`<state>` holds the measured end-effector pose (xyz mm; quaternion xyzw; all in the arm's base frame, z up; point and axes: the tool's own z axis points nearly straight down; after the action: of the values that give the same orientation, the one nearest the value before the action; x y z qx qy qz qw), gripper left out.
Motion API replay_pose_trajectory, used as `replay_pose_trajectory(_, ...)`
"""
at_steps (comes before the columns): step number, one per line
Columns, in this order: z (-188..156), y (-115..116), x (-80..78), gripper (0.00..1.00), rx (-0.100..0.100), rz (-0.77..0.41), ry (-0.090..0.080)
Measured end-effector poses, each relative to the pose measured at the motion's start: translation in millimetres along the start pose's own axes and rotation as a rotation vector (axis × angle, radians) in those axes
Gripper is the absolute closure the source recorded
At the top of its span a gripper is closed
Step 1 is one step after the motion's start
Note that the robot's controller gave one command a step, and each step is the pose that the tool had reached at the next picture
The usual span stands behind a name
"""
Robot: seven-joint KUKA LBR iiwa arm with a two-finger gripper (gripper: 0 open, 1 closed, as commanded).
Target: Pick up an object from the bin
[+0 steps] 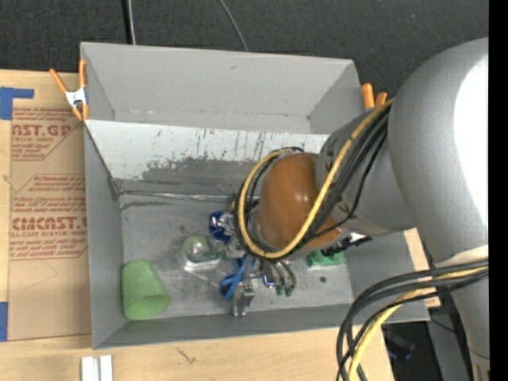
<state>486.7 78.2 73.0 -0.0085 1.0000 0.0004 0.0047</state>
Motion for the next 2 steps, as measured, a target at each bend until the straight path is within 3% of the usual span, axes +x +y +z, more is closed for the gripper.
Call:
replay_pose_trajectory(1, -2.7, -1.5, -2.4, 1.0, -0.002, 0.003, -0.006)
replay_pose_trajectory(2, -132.0, -10.3, -10.5, 1.0, 0.0, -0.02, 0.0)
